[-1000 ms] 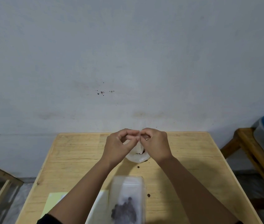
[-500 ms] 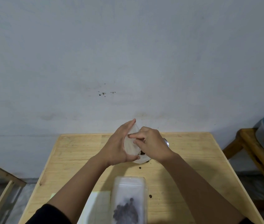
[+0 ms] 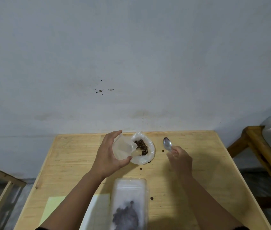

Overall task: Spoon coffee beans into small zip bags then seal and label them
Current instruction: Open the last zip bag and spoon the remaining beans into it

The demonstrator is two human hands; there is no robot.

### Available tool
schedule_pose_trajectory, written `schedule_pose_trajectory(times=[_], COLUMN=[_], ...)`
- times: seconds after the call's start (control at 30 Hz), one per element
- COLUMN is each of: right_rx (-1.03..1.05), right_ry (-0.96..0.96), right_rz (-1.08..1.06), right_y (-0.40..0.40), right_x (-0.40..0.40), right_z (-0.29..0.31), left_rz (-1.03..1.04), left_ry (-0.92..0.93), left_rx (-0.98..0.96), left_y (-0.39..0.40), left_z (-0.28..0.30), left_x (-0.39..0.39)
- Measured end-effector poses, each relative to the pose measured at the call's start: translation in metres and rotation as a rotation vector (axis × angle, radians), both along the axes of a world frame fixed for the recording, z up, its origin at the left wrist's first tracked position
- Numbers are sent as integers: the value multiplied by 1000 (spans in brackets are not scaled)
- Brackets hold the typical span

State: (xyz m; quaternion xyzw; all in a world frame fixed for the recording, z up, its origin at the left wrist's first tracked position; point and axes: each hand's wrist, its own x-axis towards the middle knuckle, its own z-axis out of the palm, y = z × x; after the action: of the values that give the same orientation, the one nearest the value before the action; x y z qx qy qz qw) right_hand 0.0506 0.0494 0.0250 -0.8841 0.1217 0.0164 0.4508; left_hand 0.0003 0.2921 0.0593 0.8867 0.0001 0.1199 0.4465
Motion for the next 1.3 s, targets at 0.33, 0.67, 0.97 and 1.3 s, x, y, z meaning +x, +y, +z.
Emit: schedule_pose_trajectory(times=[0.33,0.67,0.97,1.3], right_rx=[-220,-73,172,-33], right_ry=[13,83,39,121], right_rz=[-72,-143,185,218], right_y=[-18,-15,17,20], right_x=[4,11,10,15], right_z=[-64,-48,-13,-26], left_rz=[-1,-22,-51,-65], left_ry=[150,375,472,568], left_rx=[-25,-101,-125,-186], left_y=[-2,-10,-2,-5], left_z=[-20,-47,-65,-71], left_x=[-9,8,26,38])
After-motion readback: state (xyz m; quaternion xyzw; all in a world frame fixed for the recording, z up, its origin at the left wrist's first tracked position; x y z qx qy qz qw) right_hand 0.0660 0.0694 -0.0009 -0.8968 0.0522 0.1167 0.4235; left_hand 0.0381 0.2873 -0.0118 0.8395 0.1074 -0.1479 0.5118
